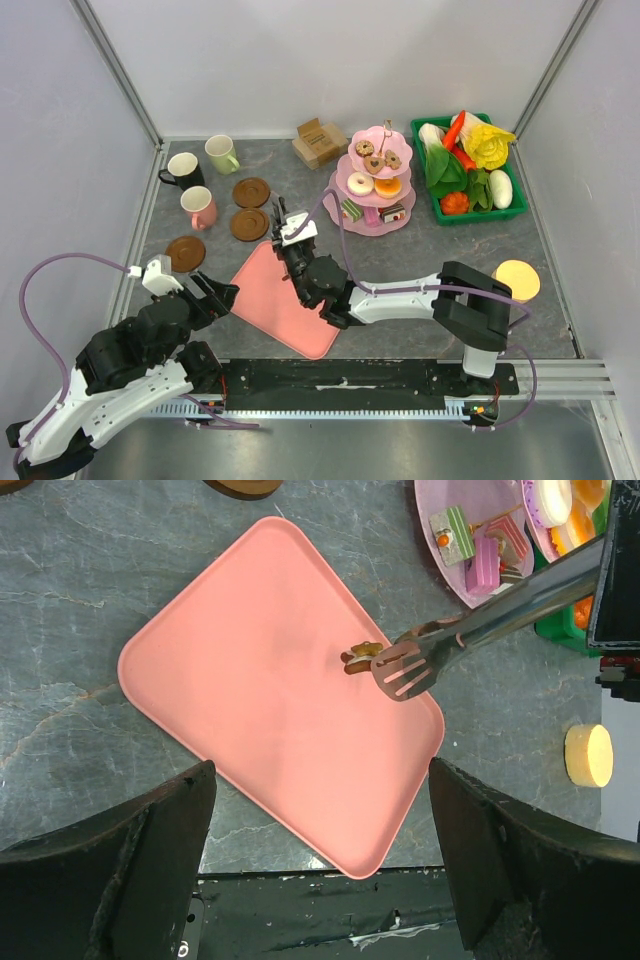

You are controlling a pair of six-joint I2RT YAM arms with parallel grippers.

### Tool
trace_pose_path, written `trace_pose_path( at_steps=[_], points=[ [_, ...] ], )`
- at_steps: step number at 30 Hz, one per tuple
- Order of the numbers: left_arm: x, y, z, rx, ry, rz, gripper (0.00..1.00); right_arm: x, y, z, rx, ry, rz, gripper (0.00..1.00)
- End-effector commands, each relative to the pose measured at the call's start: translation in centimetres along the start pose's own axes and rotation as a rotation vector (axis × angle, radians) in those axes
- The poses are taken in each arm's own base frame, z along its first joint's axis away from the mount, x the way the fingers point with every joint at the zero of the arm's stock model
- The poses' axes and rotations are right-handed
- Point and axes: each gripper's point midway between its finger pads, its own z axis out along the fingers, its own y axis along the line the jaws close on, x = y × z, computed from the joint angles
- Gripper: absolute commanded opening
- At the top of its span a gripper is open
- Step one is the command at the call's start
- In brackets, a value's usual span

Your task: Serve the afternoon tea

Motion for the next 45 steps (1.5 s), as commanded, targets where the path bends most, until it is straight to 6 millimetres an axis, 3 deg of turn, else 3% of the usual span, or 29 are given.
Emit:
trace_pose_path(
  at_steps=[1,9,19,24,26,36,45],
  points=[
    [-0.9,-0.3,-0.1,0.002,-0.036,-0.035,0.93,-3.0,-1.3,-0.3,0.038,-0.061,0.088,0.38],
    [-1.1,-0.8,0.0,0.011,-0.042,-0.042,0.93,-7.7,-3.6,0.4,0.105,-0.126,0.041,0.37],
    [-1.5,-2.1,0.4,0.029,-0.049,-0.025,0.93,-15.5,-9.5,3.8,0.21,-0.234,0.059,0.36],
    [-1.8,-3.1,0.7,0.052,-0.06,-0.023,0.93,-19.0,-14.8,7.0,0.297,-0.286,0.062,0.36],
    [-1.9,-3.4,1.0,0.052,-0.069,-0.017,0.93,-20.2,-16.9,7.3,0.349,-0.309,0.043,0.36],
    [-2.5,-5.2,1.9,0.05,-0.081,0.023,0.93,-25.3,-27.5,6.0,0.504,-0.392,0.051,0.36],
    [-2.8,-6.5,2.5,0.074,-0.094,0.041,0.93,-26.5,-34.0,5.1,0.591,-0.402,0.019,0.36]
  ],
)
